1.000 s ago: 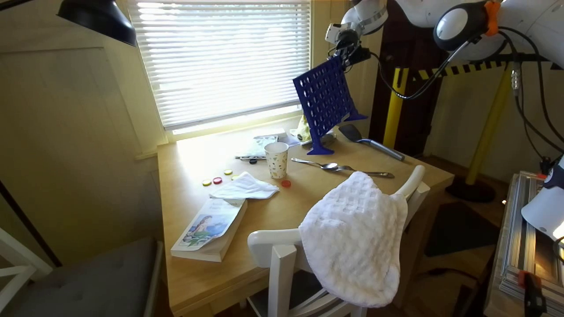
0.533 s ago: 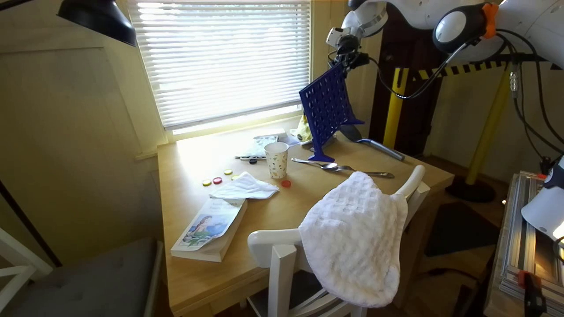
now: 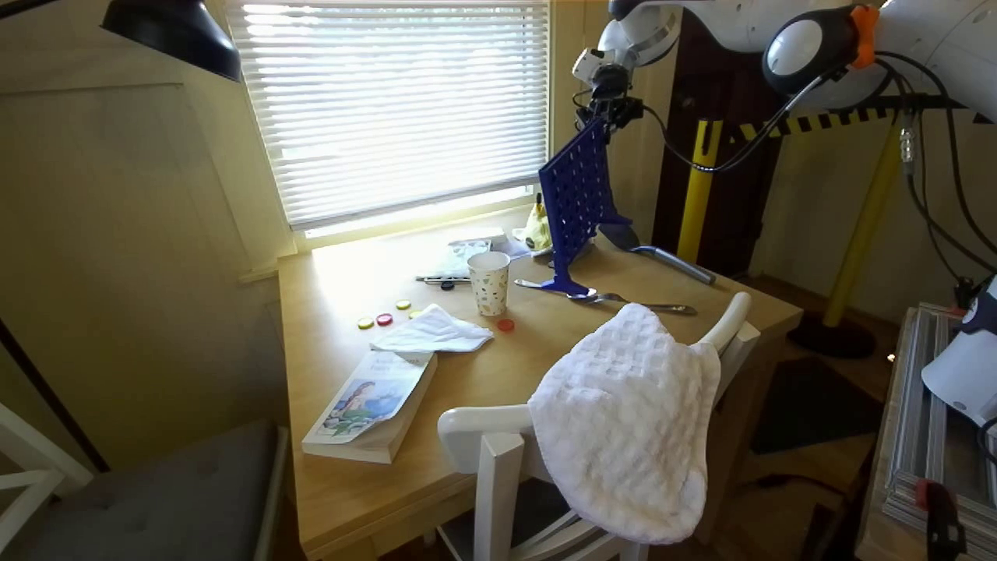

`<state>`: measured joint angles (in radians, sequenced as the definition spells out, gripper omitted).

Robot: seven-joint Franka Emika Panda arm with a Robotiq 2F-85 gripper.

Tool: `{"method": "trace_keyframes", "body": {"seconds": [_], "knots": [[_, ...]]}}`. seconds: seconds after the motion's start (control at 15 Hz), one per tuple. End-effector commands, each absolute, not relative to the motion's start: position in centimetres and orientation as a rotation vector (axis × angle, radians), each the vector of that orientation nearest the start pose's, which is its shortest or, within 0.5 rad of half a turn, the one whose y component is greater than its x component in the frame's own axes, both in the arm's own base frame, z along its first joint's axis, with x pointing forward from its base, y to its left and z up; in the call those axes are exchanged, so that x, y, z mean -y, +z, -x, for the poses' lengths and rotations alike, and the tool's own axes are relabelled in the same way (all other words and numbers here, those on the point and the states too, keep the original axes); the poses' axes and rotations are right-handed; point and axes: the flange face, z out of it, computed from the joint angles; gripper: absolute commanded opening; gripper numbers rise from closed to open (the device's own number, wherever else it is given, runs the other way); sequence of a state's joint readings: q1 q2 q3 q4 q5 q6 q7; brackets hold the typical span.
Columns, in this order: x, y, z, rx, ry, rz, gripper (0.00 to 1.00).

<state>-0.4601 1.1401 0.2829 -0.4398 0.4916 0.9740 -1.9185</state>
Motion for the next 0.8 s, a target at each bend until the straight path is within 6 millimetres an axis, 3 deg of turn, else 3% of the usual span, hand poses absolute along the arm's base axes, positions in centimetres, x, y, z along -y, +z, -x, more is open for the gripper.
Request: {"method": "trace_keyframes", "body": {"seconds": [0.0, 0.27, 0.73], "knots": [[18.5, 37.6, -70.1, 1.986, -0.584, 1.273, 0.05], [18.2, 36.9, -70.7, 2.083, -0.704, 1.141, 0.05], [15.5, 35.1, -70.1, 1.885, -0.682, 1.084, 0.05]]}}
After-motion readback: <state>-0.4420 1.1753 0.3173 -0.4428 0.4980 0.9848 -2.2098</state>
